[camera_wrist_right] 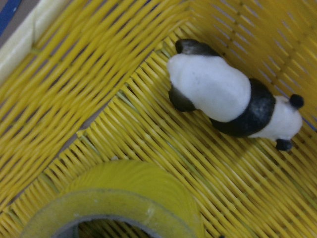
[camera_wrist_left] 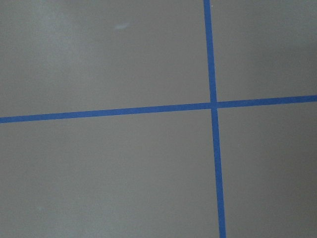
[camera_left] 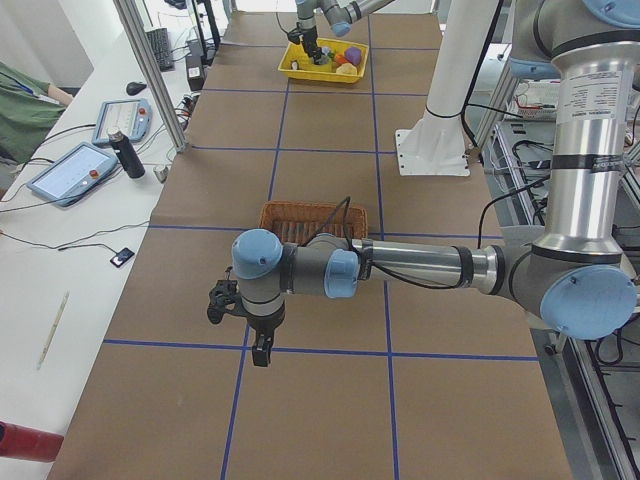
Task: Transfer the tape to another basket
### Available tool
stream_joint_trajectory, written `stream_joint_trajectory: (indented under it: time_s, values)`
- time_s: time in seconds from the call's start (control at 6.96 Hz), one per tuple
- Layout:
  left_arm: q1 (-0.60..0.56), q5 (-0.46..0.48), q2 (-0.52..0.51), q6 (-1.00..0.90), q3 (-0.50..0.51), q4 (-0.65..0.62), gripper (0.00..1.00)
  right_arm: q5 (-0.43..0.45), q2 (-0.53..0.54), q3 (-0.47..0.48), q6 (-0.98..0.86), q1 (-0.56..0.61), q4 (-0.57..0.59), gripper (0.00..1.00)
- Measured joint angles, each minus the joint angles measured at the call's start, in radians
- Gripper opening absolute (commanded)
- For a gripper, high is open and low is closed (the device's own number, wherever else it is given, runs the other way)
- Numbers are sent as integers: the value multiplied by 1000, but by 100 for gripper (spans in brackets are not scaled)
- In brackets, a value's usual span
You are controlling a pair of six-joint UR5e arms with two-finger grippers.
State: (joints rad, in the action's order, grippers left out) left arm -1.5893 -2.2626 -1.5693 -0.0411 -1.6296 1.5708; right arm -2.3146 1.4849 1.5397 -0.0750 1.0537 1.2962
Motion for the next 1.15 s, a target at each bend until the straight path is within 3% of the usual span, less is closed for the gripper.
stream_joint_trajectory:
  time_s: [0.29,0.86,1.15]
  values:
    - [0,0,0,1,1,0,98,-12,4,36,-1,17,1,0]
    - [0,-4,0,1,2,0,98,-145,-2,136,9,145,10,0]
    - [0,-23,-3,10,1,26,98,-153,-91,153,141,153,6,0]
